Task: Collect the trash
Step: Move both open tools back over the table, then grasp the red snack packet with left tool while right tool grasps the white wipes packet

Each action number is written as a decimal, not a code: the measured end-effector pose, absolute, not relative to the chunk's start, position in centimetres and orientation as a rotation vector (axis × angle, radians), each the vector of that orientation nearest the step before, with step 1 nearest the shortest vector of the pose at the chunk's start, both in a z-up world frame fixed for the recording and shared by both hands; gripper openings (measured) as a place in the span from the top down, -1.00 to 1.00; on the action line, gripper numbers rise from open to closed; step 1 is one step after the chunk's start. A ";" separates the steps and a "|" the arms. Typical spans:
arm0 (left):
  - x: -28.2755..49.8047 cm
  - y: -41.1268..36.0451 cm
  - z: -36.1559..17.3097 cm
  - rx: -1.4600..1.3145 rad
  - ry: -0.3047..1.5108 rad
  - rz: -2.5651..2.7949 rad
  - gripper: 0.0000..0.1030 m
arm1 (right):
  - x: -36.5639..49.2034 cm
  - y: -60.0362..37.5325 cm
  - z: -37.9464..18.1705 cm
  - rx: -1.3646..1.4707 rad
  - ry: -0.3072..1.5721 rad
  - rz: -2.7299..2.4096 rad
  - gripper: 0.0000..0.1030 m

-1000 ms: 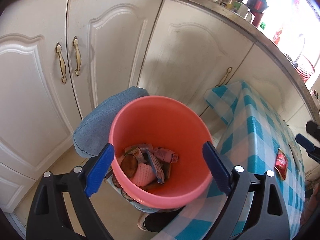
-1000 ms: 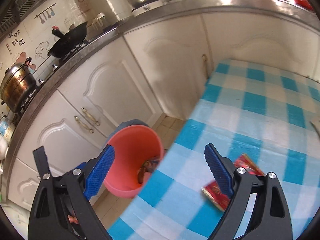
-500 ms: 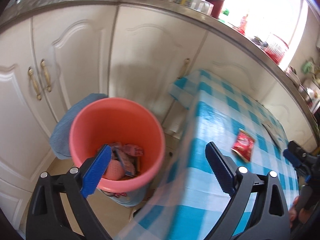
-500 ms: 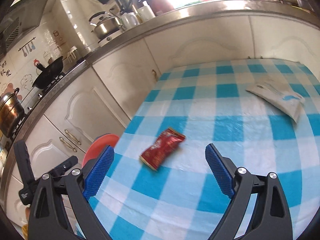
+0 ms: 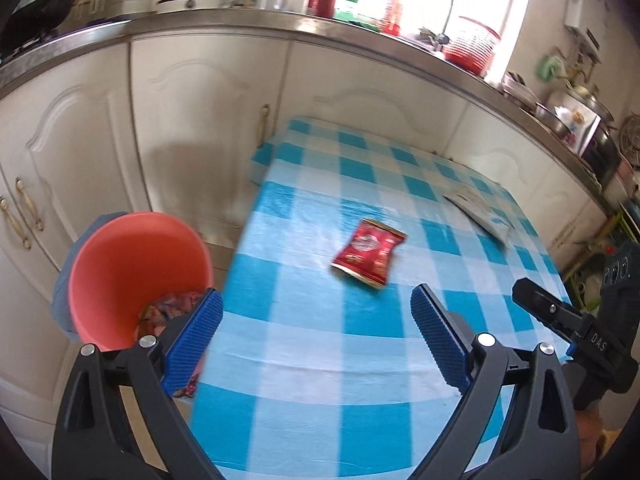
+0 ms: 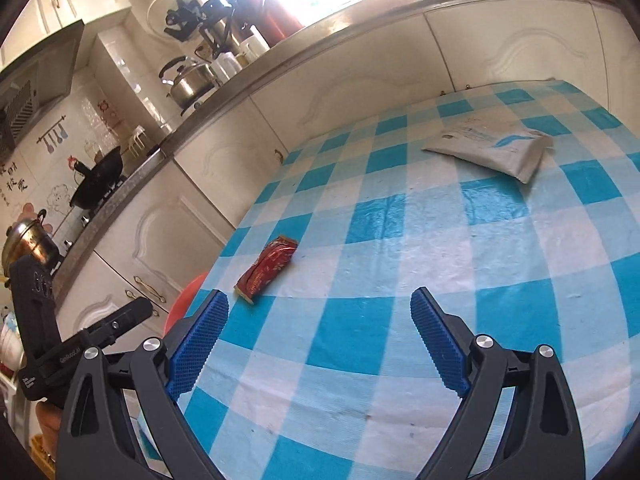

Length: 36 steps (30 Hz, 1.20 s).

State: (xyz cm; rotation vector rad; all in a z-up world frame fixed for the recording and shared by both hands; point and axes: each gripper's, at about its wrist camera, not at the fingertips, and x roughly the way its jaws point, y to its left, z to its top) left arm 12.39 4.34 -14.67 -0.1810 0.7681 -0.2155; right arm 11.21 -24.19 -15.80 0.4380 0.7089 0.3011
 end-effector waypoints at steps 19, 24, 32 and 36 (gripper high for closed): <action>15.7 -4.8 -15.2 0.086 0.786 -0.340 -0.85 | 10.6 -33.1 -16.8 0.687 0.671 0.359 -0.82; 17.5 -5.7 -15.2 0.126 0.787 -0.405 -0.85 | 10.8 -34.5 -17.2 0.733 0.673 0.380 -0.82; 20.8 -6.6 -16.7 0.209 0.836 -0.427 -0.85 | 11.5 -34.6 -17.6 0.749 0.704 0.440 -0.82; 21.7 -6.7 -17.6 0.218 0.849 -0.419 -0.85 | 11.8 -34.6 -17.6 0.731 0.716 0.437 -0.82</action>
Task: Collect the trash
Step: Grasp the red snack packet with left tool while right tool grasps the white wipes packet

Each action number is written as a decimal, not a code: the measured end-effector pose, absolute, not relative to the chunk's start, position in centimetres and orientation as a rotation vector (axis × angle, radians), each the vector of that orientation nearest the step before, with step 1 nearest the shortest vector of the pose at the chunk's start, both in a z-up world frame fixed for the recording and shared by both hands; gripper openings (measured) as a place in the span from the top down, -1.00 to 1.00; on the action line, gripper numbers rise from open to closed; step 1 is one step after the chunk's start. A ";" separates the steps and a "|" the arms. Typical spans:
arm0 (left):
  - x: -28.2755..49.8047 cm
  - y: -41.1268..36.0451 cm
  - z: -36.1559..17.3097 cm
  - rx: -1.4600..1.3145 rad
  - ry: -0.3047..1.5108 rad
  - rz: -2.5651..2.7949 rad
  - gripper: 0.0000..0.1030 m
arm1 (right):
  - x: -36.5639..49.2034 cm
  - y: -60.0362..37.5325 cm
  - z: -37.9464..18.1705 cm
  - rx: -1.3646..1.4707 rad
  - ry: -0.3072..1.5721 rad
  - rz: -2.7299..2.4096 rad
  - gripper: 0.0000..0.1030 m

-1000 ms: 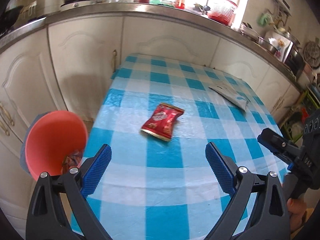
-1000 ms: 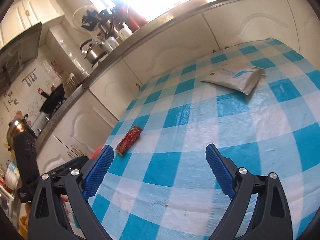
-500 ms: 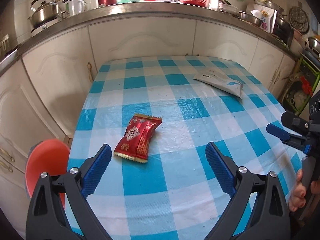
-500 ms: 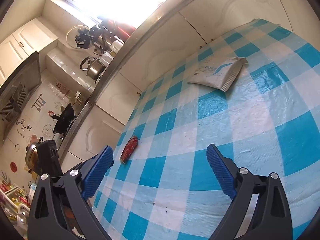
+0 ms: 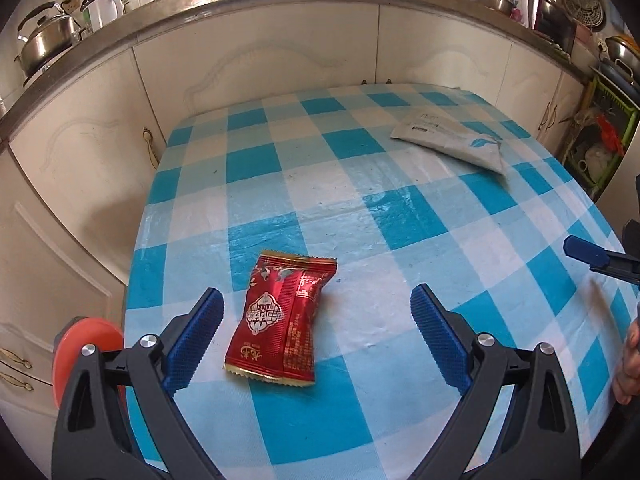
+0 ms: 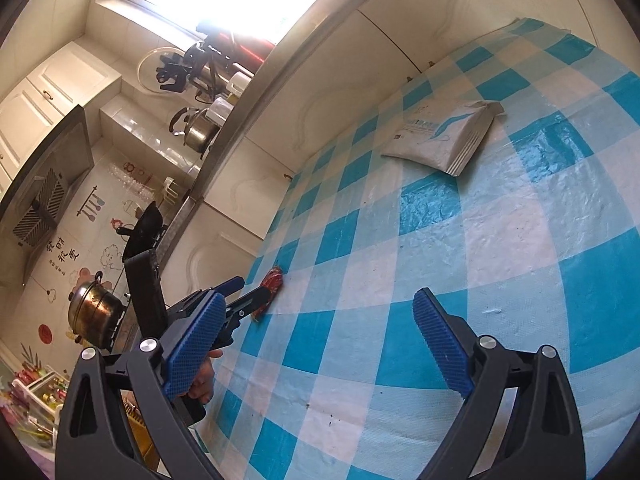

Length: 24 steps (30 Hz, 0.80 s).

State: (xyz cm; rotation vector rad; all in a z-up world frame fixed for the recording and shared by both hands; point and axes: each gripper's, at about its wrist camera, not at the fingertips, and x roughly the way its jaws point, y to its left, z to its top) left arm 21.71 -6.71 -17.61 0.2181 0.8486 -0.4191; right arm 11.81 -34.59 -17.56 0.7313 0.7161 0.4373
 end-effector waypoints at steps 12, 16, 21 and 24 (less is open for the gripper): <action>23.1 -4.5 -19.4 0.115 0.911 -0.370 -0.44 | 15.5 -35.9 -16.1 0.559 0.848 0.343 -0.82; 23.1 -4.6 -19.5 0.110 0.899 -0.381 -0.41 | 18.7 -36.7 -14.8 0.404 0.854 0.309 -0.82; 23.2 -4.4 -19.4 0.084 0.892 -0.393 -0.33 | 23.1 -36.5 -13.8 0.159 0.835 0.275 -0.82; 23.3 -4.4 -19.4 0.074 0.893 -0.395 -0.32 | 25.8 -36.3 -14.5 0.065 0.876 0.281 -0.82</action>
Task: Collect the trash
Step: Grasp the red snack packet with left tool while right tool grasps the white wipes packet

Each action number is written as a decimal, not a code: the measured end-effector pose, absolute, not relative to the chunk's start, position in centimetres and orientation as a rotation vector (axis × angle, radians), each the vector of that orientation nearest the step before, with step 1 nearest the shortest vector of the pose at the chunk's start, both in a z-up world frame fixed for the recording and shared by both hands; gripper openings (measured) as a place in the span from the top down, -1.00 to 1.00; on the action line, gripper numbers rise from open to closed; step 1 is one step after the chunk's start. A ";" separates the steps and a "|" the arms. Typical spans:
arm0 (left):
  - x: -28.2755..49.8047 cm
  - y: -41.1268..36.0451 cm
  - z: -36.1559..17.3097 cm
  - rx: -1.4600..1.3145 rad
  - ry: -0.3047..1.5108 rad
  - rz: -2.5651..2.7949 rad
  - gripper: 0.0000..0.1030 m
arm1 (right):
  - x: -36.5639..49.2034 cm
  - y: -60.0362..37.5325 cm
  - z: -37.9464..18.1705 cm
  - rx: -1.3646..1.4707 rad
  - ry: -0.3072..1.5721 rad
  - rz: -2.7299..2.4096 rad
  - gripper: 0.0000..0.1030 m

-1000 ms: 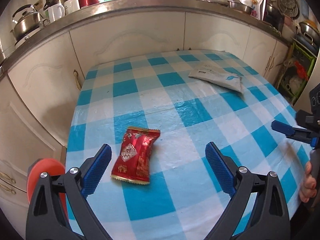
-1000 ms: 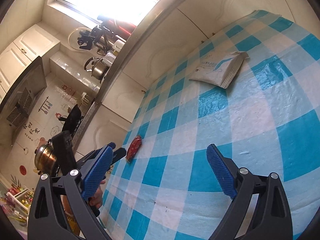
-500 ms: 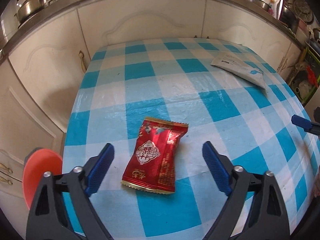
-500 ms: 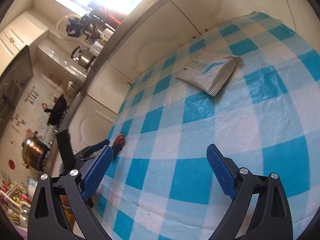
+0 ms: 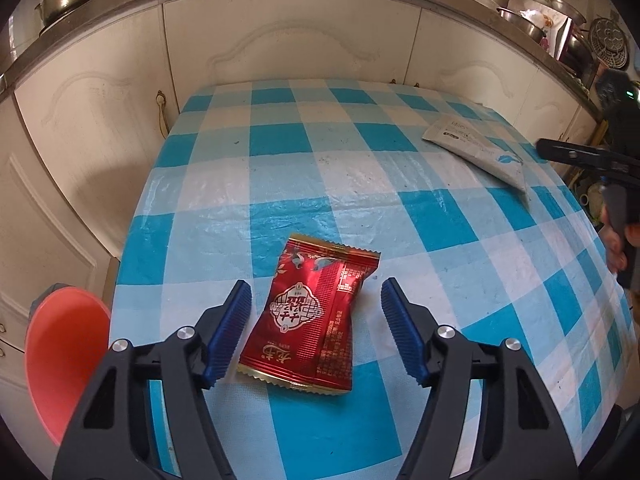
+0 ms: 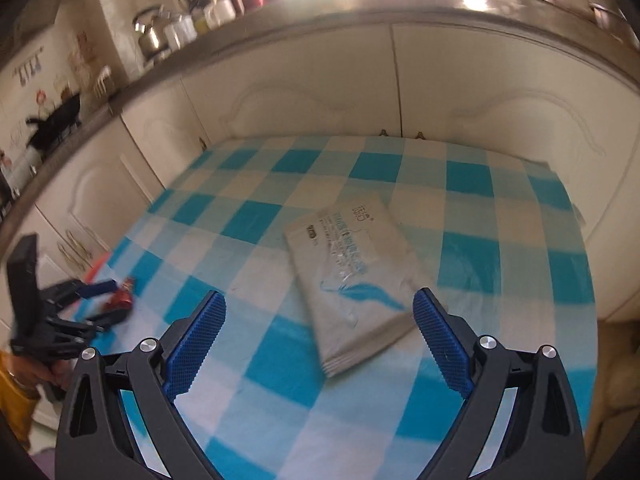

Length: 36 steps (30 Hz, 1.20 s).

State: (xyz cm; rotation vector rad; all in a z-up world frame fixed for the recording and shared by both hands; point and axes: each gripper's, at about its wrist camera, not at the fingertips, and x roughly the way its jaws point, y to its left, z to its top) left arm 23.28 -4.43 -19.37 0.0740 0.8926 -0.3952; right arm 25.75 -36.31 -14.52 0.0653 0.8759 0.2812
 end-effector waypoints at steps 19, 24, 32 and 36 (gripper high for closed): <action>23.4 -5.5 -19.1 0.071 0.888 -0.399 0.02 | 31.4 -35.3 -19.5 -0.163 0.996 0.289 -0.86; 23.4 -5.8 -19.1 0.070 0.886 -0.398 0.03 | 31.4 -35.3 -19.5 -0.159 0.990 0.285 -0.86; 23.1 -6.6 -19.0 0.057 0.886 -0.424 0.04 | 30.6 -35.4 -19.3 -0.151 0.984 0.270 -0.80; 23.1 -6.8 -19.0 0.041 0.887 -0.432 0.04 | 29.7 -35.6 -19.1 -0.138 0.979 0.252 -0.75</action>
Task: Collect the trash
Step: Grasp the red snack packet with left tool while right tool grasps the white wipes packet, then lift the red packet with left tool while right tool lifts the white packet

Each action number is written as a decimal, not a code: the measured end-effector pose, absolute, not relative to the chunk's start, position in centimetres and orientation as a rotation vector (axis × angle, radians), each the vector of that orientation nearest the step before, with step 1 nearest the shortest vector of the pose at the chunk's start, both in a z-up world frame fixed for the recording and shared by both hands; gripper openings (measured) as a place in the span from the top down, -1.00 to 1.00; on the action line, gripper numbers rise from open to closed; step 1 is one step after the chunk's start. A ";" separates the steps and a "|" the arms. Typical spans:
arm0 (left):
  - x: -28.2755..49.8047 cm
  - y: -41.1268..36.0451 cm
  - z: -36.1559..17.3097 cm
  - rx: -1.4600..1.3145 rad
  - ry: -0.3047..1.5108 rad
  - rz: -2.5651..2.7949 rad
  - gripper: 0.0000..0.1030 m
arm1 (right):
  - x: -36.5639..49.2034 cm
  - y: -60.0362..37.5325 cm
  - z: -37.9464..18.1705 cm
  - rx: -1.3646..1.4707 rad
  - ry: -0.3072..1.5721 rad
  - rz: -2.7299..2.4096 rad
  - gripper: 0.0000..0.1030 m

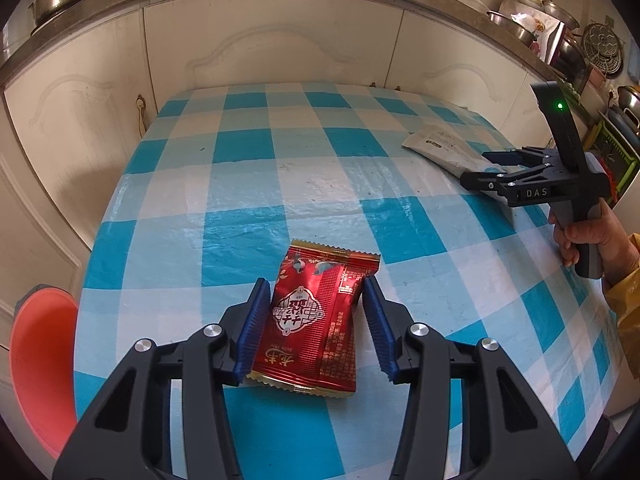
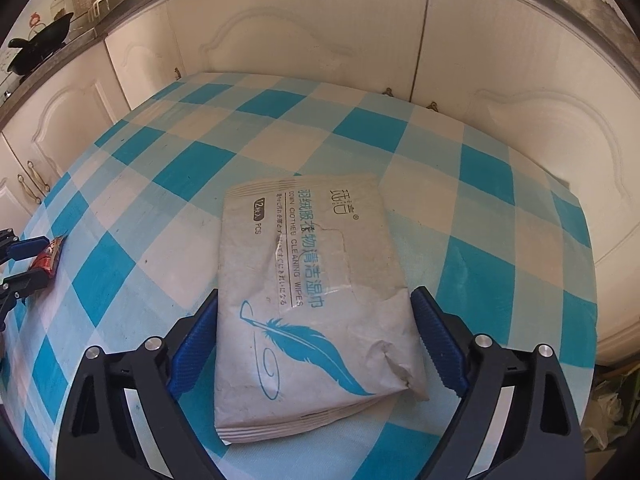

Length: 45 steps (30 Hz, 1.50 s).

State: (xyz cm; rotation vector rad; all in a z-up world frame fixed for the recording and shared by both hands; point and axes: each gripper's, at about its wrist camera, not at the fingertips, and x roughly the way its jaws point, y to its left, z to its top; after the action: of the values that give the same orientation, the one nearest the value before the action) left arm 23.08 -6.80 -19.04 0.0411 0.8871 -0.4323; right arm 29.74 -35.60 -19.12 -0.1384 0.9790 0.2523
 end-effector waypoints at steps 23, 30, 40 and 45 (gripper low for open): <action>21.0 -6.7 -18.4 -0.041 0.870 -0.469 0.25 | 24.3 -37.3 -17.5 0.037 0.922 0.138 -0.53; 20.2 -6.6 -18.4 -0.021 0.867 -0.499 0.25 | 22.0 -37.2 -16.3 0.121 0.884 0.141 -0.52; 20.2 -7.1 -19.2 0.046 0.886 -0.494 -0.03 | 17.7 -35.5 -15.7 0.223 0.860 0.179 -0.52; 20.4 -7.6 -19.1 0.059 0.896 -0.463 0.15 | 16.3 -34.9 -15.8 0.246 0.865 0.186 -0.52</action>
State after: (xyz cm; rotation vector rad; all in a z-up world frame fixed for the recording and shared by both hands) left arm 20.38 -7.61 -19.12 0.0591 0.8957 -0.4632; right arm 16.30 -34.90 -15.80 0.2462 0.8653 0.1863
